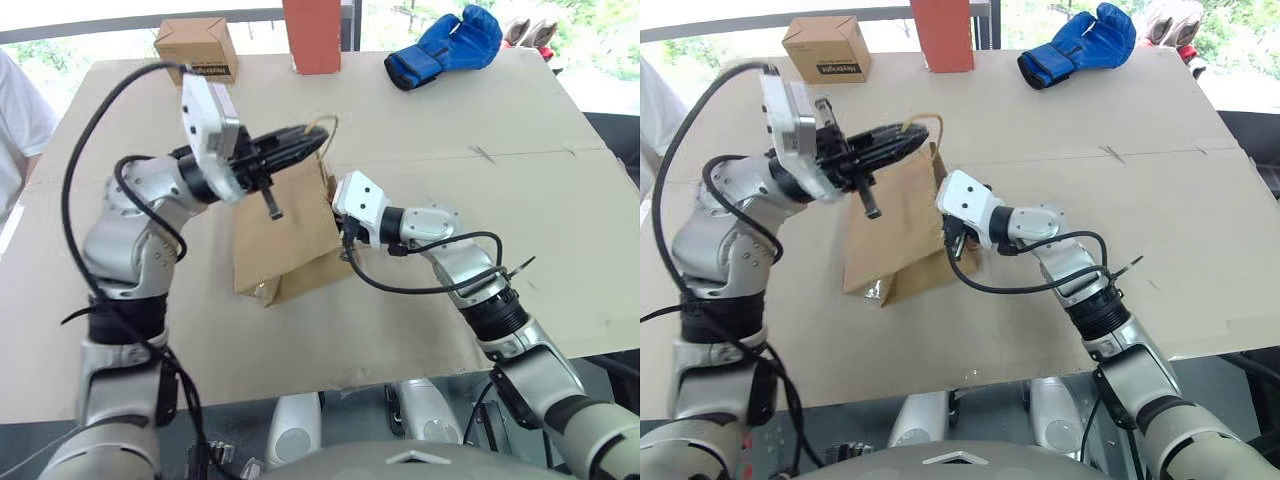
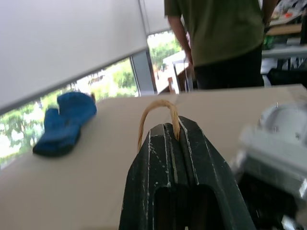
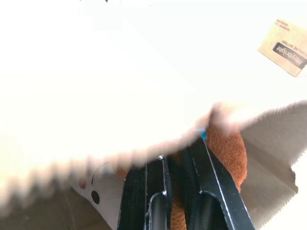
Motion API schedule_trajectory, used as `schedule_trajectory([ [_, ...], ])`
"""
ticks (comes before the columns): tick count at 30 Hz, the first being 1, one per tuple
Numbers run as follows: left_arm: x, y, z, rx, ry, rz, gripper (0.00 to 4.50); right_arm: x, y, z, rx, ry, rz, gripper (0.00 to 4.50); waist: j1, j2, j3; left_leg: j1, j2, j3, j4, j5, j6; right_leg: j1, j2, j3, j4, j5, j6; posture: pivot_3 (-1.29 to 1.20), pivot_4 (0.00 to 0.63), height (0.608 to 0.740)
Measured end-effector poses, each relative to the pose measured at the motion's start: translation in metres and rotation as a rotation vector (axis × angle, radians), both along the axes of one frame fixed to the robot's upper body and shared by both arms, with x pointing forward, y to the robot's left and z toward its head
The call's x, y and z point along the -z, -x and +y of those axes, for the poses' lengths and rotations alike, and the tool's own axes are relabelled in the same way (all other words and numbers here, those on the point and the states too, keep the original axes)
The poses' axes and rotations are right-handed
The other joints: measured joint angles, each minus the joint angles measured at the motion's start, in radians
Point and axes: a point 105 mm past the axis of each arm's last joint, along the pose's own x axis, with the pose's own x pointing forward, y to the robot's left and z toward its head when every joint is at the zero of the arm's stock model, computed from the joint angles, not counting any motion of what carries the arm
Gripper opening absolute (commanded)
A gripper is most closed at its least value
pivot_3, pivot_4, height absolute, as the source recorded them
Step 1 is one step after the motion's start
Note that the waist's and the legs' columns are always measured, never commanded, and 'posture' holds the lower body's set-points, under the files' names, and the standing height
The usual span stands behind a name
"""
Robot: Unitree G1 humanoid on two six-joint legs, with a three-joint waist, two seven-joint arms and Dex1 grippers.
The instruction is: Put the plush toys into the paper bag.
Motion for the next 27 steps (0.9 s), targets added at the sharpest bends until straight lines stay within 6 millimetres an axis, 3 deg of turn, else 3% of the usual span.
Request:
schedule_trajectory([
  [5, 0.008, 0.008, 0.005, -0.103, 0.041, 0.073, 0.0, 0.01, 0.005, 0.022, -0.072, -0.01, 0.031, 0.07, -0.001, 0.0, 0.0, 0.001, 0.0, 0.0, 0.0, 0.0, 0.0, 0.0, 0.0, 0.0, 0.0, 0.0, 0.0, 0.0, 0.15, 0.74],
  [10, 0.005, 0.013, -0.001, -0.163, 0.104, 0.076, 0.0, 0.015, 0.017, 0.04, -0.215, -0.015, 0.082, 1.78, 0.001, 0.0, 0.0, 0.001, 0.0, 0.0, 0.0, 0.0, 0.0, 0.0, 0.0, 0.0, 0.001, 0.0, 0.0, 0.0, 0.15, 0.74],
  [14, 0.006, 0.017, 0.01, -0.235, 0.137, 0.066, 0.0, 0.015, 0.014, 0.029, -0.209, -0.004, 0.089, 3.59, 0.001, 0.0, 0.0, 0.001, 0.0, 0.0, 0.0, 0.0, 0.0, 0.0, 0.0, 0.0, 0.001, 0.0, 0.0, 0.0, 0.15, 0.74],
  [20, -0.005, 0.03, 0.03, -0.261, 0.281, -0.006, 0.0, 0.018, 0.014, -0.029, -0.063, -0.004, 0.195, 3.59, 0.012, 0.0, 0.0, 0.0, 0.0, 0.0, 0.001, 0.0, 0.0, 0.0, -0.001, 0.0, 0.0, 0.0, 0.0, 0.0, 0.15, 0.74],
  [27, -0.018, 0.039, 0.034, -0.21, 0.404, -0.056, 0.0, 0.007, 0.02, -0.05, 0.021, -0.036, 0.255, 3.59, 0.007, -0.001, 0.0, 0.0, 0.0, 0.0, 0.001, 0.0, 0.0, 0.0, -0.001, 0.0, 0.0, 0.0, 0.0, 0.0, 0.15, 0.74],
])
